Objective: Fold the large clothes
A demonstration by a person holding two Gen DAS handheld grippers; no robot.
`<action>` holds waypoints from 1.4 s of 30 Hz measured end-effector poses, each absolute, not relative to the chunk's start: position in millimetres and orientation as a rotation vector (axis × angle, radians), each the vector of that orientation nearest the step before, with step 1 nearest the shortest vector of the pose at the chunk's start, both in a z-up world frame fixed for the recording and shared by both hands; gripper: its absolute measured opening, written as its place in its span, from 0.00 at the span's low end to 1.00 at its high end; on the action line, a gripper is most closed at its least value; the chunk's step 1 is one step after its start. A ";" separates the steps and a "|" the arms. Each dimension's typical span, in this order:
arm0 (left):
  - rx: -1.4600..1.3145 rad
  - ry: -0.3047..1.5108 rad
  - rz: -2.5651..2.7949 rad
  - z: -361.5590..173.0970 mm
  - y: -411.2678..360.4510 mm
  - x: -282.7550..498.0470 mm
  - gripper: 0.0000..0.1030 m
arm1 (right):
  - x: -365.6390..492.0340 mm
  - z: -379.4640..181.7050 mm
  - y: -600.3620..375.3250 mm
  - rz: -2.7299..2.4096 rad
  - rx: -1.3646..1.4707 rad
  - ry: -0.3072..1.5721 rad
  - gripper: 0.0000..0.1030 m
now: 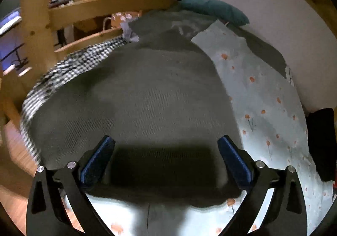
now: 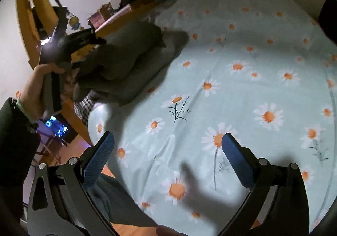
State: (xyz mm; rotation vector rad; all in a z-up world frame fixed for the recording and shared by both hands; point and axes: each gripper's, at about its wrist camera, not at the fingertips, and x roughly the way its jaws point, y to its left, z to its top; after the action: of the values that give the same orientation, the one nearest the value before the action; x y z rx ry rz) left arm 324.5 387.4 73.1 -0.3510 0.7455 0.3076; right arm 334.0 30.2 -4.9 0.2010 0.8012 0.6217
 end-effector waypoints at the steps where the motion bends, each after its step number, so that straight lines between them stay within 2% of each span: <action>1: -0.342 0.722 0.308 79.3 378.0 309.6 0.95 | 328.5 -0.4 26.8 0.625 0.198 0.788 0.98; 14: -0.111 0.645 0.307 115.7 263.2 131.6 0.96 | 254.8 56.1 11.4 0.597 0.115 0.720 0.98; 26: -0.056 0.655 0.369 126.3 229.8 37.4 0.96 | 201.6 100.1 21.9 0.587 -0.007 0.649 0.97; 34: -0.050 0.653 0.361 133.7 228.9 22.2 0.96 | 192.0 133.7 17.0 0.582 -0.040 0.566 0.97; 42: -0.039 0.647 0.339 125.3 230.7 23.3 0.96 | 201.4 122.6 37.5 0.559 -0.060 0.600 0.97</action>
State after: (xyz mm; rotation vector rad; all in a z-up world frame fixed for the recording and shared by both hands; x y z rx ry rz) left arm 23.3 230.7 125.3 -0.0389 0.6471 0.3390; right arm 201.4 37.5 122.6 -0.0603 0.6005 0.5594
